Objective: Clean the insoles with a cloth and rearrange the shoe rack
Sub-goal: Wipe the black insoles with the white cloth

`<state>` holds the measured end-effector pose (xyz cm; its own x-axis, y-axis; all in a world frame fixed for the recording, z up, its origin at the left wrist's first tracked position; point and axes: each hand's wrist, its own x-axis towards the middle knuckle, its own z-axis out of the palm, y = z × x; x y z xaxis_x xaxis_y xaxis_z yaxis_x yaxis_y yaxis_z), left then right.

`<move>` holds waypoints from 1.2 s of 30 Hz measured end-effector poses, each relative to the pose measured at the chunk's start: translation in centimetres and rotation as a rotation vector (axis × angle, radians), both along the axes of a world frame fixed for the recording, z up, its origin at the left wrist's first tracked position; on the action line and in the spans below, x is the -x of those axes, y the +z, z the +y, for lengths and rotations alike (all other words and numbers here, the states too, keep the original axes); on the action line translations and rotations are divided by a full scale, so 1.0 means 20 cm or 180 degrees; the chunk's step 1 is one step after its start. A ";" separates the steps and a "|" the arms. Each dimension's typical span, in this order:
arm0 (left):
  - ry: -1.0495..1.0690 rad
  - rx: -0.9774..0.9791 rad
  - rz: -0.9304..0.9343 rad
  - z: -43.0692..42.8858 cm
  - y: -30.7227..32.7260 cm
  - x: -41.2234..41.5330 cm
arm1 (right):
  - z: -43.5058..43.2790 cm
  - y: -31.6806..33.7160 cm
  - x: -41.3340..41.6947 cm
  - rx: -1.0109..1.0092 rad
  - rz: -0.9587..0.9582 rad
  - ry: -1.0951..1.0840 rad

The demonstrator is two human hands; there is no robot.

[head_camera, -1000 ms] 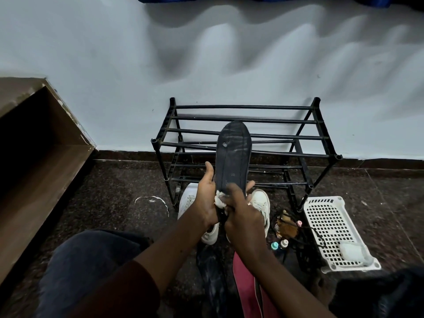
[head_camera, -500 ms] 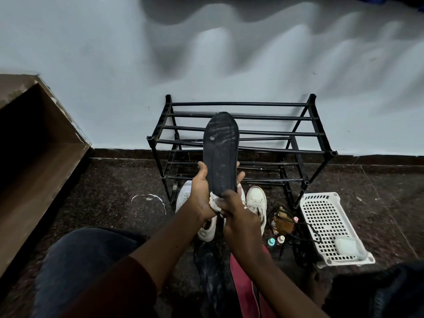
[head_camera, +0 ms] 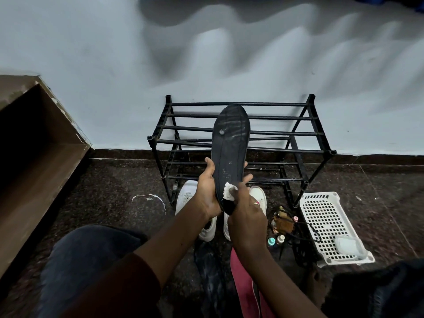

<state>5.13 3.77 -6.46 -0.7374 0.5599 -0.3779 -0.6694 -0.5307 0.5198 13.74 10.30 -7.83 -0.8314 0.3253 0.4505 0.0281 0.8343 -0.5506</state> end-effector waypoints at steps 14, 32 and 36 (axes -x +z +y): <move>0.0259 -0.0033 0.0017 -0.02 0.00 -0.01 | 0.05 -0.01 -0.09 -0.0120 -0.0192 0.0643; 0.0156 0.0105 -0.0175 0.01 -0.03 -0.02 | 0.06 0.00 -0.09 0.0496 -0.0014 0.0591; -0.0047 0.0240 -0.0315 0.04 -0.04 -0.05 | 0.13 0.09 0.05 -0.0019 -0.0362 0.0348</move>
